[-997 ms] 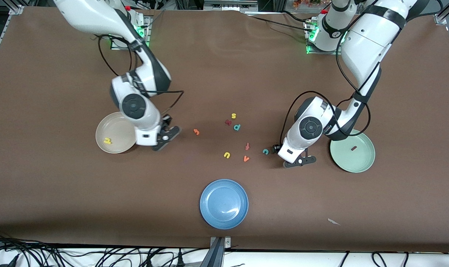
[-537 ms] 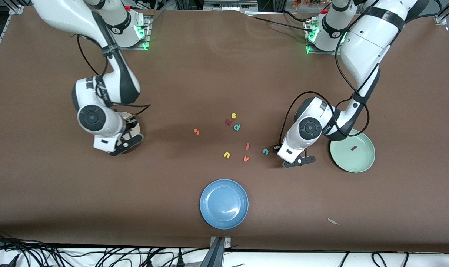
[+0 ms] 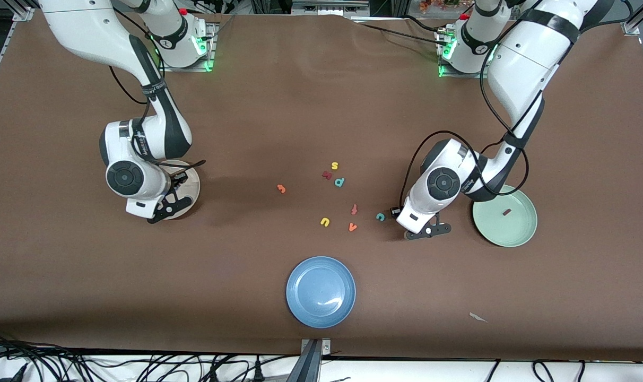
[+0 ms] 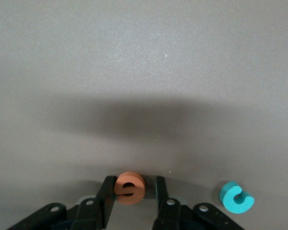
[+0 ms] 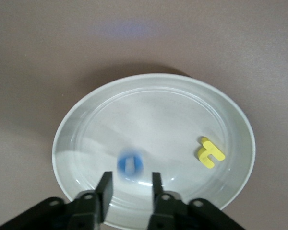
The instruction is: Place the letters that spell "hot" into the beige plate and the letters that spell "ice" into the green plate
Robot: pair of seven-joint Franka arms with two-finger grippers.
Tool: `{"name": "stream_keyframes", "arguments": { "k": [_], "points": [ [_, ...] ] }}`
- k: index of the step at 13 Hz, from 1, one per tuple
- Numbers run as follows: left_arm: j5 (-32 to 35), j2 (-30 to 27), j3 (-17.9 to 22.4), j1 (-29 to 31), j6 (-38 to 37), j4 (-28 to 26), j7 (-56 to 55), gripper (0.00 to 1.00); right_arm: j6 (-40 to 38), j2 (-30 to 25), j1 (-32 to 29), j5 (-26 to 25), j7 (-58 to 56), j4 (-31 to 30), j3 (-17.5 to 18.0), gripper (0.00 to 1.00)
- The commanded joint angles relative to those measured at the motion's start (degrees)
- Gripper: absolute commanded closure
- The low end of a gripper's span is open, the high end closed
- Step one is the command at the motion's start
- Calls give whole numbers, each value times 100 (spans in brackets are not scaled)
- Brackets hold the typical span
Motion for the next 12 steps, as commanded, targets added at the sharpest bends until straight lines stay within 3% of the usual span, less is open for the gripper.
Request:
{"name": "stream_keyframes", "arguments": {
  "k": [1,4,8,9,12],
  "points": [
    [208,111,5,28,-23,78,44,64,-79,-211,-6,34,105,-80,55,30],
    [243,111,5,28,-23,69,44,69,-299,-448,12,77,499,-18,546,28],
    [384,102,5,54,-23,51,44,72,-107,-441,38,95,835,253,1381,10],
    [384,94,5,80,-32,51,44,73,-10,-397,73,95,887,324,1496,5],
    [393,-64,-4,141,-251,121,174,84,612,-134,371,69,1256,351,1708,4]
  ]
}}
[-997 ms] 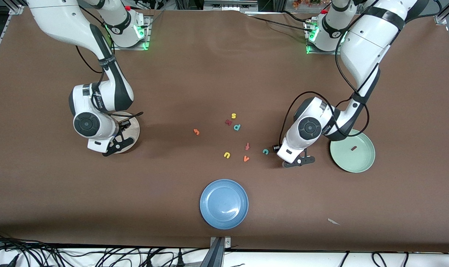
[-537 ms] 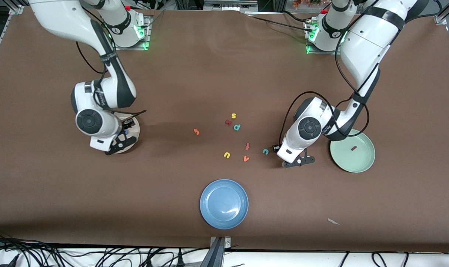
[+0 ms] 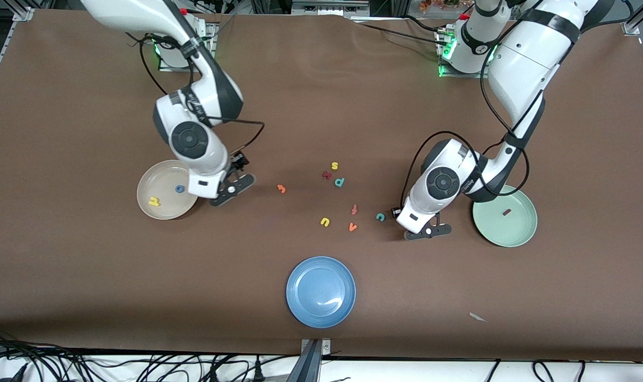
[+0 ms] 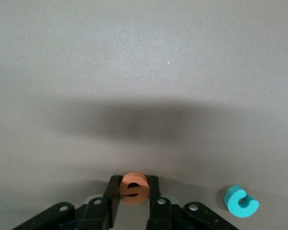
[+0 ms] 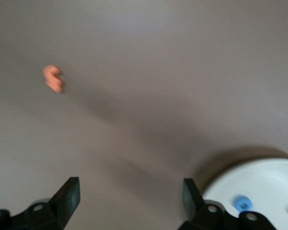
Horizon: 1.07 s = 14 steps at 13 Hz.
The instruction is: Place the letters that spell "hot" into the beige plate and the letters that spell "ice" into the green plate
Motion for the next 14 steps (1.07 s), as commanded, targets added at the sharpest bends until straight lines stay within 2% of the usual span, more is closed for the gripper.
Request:
{"name": "stream_keyframes", "arguments": {
  "k": [1,5,8,11,14],
  "points": [
    [199,-150,-5,220,-393,109,421,87,629,355,295,40,173,87,56,4],
    [129,-607,-31,782,-1167,136,1625,90,1501,786,586,40,190,78,56,5],
    [129,-792,-40,1020,-1554,57,1935,91,1862,979,787,14,479,78,56,6],
    [173,-863,-40,1319,-1546,21,1971,91,2056,1094,823,-66,524,61,47,28],
    [199,-907,-49,1661,-1520,4,2268,91,2196,1217,893,-319,524,26,30,34]
  ]
}}
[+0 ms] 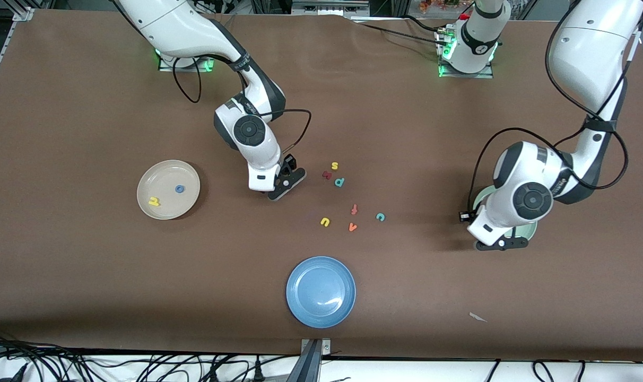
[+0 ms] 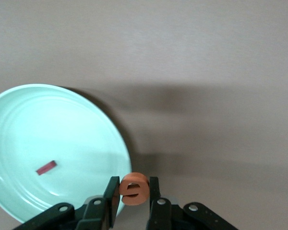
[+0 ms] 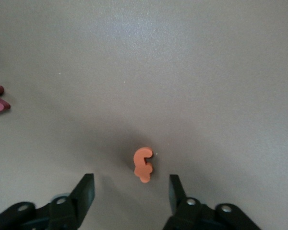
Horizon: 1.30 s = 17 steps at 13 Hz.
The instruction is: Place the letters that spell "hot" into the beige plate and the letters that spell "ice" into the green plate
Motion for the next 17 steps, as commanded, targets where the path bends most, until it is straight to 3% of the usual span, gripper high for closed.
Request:
{"name": "stream_keyframes", "arguments": {
  "k": [1,3,6,10,11,13,16,17],
  "points": [
    [156,-222,-84,376,-8,-216,363,91,189,129,86,-300,89,26,-33,34],
    [156,-328,-85,464,97,-356,382,91,224,146,86,-370,89,44,-41,34],
    [156,-714,-85,728,1089,-1217,269,91,462,217,42,-582,89,35,-41,35],
    [165,-864,-76,790,1819,-1833,22,84,462,225,51,-582,89,35,-41,54],
    [165,-829,-76,790,1846,-1851,21,64,462,225,51,-582,89,26,-41,59],
    [200,-803,-67,790,1829,-1869,74,0,453,225,69,-591,63,26,-41,81],
    [235,-855,-58,772,1663,-1773,74,0,453,217,60,-591,19,26,-41,99],
    [235,-864,-93,711,1323,-1572,57,0,427,182,51,-582,36,35,-41,100]
  ]
}}
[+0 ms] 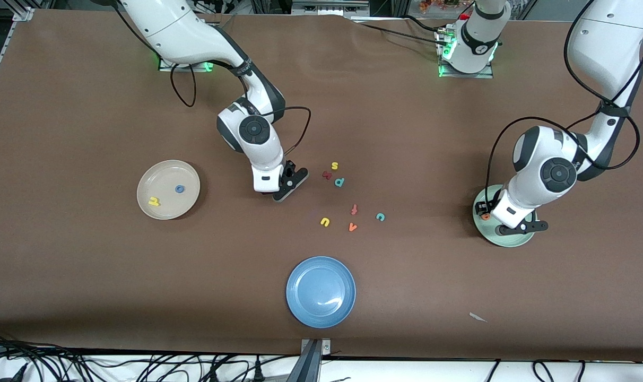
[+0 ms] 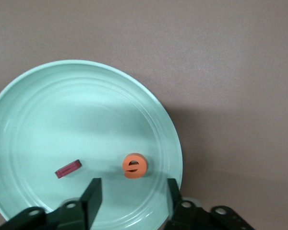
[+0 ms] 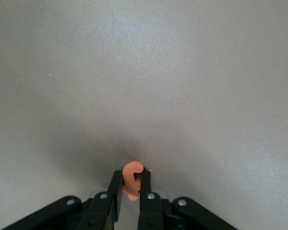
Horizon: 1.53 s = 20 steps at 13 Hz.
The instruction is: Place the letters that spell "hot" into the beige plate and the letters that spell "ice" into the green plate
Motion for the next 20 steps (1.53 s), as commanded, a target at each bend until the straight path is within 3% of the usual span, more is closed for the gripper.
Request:
{"name": "stream_keyframes", "arguments": {
  "k": [1,2,5,9,12,17,18,20],
  "points": [
    [226,-217,-108,-149,-825,371,-137,0,24,-78,17,-80,48,40,-11,100],
    [209,-209,-117,-394,-1152,539,-250,0,-63,-270,8,-62,31,49,-37,100],
    [156,-174,-135,-1009,-1199,611,-1084,0,-1019,-955,-9,17,40,110,-406,100],
    [-53,335,-135,-1775,-1225,1304,-2524,0,-2452,-1563,-9,26,48,84,-1432,100],
    [-503,985,-117,-2329,-1225,2059,-3324,0,-2693,-1372,-88,26,171,-125,-2223,100],
    [-504,1742,-91,-2699,-1181,2729,-3873,1,-2226,-1221,-658,87,110,-645,-2349,100],
    [-503,1786,-91,-2700,-1172,2738,-3829,2,-2226,-1204,-668,340,110,-689,-2349,100],
    [-504,1795,-99,-2708,-1172,2738,-3820,7,-2270,-1177,-669,632,84,-716,-2349,87]
  ]
}}
